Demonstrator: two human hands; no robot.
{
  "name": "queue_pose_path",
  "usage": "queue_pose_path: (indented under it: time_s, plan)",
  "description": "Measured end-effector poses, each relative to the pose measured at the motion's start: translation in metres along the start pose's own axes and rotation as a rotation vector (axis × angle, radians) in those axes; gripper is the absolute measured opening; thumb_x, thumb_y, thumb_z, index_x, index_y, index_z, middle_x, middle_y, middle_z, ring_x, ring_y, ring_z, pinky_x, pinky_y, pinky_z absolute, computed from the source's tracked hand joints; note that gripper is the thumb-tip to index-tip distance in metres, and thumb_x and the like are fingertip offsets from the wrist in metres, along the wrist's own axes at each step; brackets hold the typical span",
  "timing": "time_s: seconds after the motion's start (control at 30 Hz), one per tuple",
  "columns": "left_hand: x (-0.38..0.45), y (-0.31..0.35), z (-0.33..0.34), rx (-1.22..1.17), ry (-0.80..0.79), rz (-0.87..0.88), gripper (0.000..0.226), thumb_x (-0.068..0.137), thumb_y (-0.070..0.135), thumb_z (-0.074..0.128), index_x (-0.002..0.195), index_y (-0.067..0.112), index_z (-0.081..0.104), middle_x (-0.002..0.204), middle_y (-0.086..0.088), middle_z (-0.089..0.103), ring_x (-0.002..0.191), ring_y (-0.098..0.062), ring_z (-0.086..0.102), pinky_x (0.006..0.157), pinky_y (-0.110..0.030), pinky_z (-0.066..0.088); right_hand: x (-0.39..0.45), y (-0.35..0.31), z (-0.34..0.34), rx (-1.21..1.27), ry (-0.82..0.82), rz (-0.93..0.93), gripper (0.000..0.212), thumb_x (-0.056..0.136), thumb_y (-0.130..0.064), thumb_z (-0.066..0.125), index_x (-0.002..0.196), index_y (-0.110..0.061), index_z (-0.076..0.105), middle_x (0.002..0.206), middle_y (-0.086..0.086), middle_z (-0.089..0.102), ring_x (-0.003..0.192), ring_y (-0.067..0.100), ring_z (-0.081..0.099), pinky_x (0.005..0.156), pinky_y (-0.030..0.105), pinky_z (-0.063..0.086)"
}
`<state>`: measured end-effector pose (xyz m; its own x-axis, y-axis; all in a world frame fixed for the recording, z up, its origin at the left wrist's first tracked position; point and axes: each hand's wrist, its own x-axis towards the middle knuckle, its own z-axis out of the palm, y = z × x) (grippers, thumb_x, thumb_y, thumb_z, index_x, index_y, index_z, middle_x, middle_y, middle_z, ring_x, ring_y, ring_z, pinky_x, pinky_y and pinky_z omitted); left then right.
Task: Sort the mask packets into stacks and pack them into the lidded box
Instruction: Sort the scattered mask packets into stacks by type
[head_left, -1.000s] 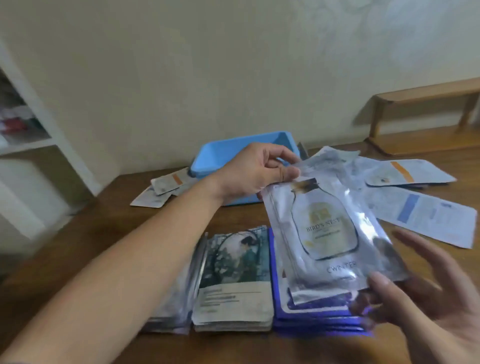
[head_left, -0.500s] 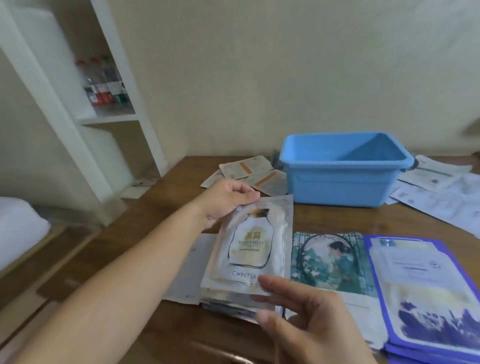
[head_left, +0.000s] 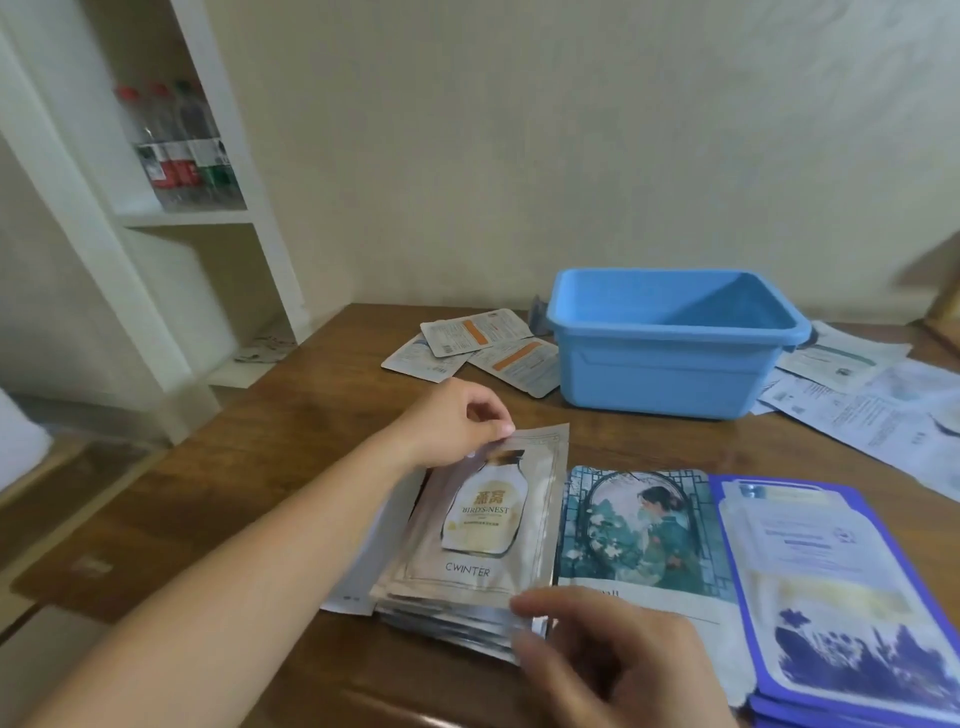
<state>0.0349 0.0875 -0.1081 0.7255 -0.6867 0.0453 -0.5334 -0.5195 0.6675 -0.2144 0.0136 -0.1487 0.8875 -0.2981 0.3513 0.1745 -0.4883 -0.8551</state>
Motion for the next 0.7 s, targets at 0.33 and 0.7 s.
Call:
queue_pose_path:
  time_s: [0.33,0.7]
  plan:
    - [-0.004,0.016,0.021,0.226,-0.126,0.118,0.045,0.077,0.073,0.054,0.101,0.039,0.069,0.1,0.021,0.068,0.096,0.001,0.061,0.086,-0.034,0.054,0.016,0.044,0.034,-0.703,0.161,-0.535,0.056,0.102,-0.044,0.022,0.115,-0.016,0.069,0.125,0.006,0.066,0.12,0.026,0.06,0.095,0.039,0.047]
    - [-0.011,0.013,0.034,0.23,-0.071,0.051,0.029,0.085,0.06,0.061,0.101,0.039,0.072,0.104,0.017,0.065,0.098,-0.005,0.059,0.087,-0.035,0.052,0.013,0.053,0.034,-1.029,0.308,-0.754,0.025,0.097,-0.025,0.045,0.113,-0.015,0.06,0.114,0.006,0.072,0.11,0.024,0.067,0.091,0.054,0.049]
